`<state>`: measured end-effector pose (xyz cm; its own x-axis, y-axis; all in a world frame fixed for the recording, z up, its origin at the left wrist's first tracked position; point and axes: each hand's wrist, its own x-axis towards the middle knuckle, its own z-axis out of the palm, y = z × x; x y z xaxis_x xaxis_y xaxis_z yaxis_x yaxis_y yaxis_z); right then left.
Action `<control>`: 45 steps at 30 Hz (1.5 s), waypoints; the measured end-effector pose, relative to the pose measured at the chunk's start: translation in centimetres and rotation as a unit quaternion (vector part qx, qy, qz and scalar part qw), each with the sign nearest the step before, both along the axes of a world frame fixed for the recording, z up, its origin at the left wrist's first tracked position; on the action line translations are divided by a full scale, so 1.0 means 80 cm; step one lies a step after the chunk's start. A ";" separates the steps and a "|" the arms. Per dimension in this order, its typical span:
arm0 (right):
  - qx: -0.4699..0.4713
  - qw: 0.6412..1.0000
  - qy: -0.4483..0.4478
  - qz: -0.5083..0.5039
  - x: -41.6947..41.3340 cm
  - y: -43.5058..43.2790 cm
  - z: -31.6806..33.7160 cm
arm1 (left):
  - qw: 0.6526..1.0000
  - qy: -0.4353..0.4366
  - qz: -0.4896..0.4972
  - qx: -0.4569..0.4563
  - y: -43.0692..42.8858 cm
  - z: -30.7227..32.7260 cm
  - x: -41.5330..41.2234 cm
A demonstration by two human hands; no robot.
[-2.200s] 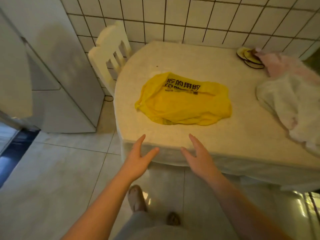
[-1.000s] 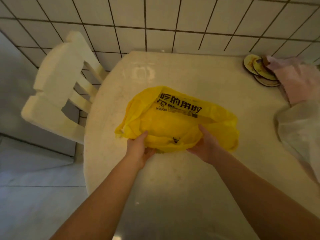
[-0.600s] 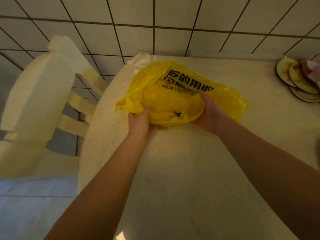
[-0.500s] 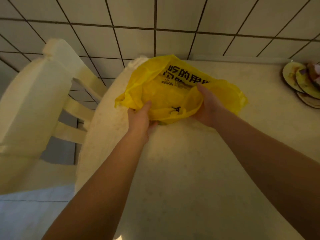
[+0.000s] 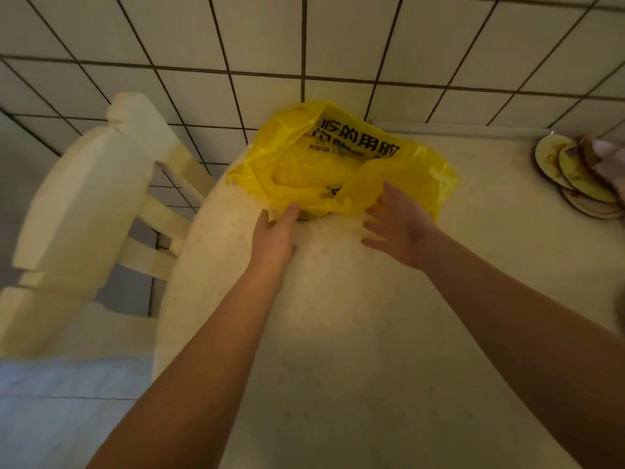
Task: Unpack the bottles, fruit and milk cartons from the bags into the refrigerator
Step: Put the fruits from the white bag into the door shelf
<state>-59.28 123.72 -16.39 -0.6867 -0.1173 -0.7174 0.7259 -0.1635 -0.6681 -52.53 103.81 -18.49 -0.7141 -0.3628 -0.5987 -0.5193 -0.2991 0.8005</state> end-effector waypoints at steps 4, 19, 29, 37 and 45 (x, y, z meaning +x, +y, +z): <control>-0.020 1.000 -0.007 0.020 0.090 0.034 0.025 | 0.994 0.012 -0.082 -0.066 0.027 0.040 0.092; 0.366 0.883 0.248 0.157 0.374 0.238 0.062 | 0.770 0.161 -0.449 -0.424 0.203 0.072 0.332; 0.581 0.713 0.313 0.240 0.473 0.482 0.064 | 0.685 0.164 -0.533 -0.469 0.427 0.048 0.367; 0.579 0.726 0.295 0.223 0.493 0.680 0.055 | 0.754 0.152 -0.512 -0.382 0.628 0.057 0.372; 0.609 0.758 0.181 0.148 0.496 0.807 0.026 | 0.826 0.153 -0.432 -0.329 0.802 0.092 0.341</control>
<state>-19.63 188.25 -14.31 -0.9374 0.2932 -0.1880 0.3433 0.8687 -0.3570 -25.24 168.01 -11.10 -0.9579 0.1852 -0.2194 -0.0561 0.6286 0.7757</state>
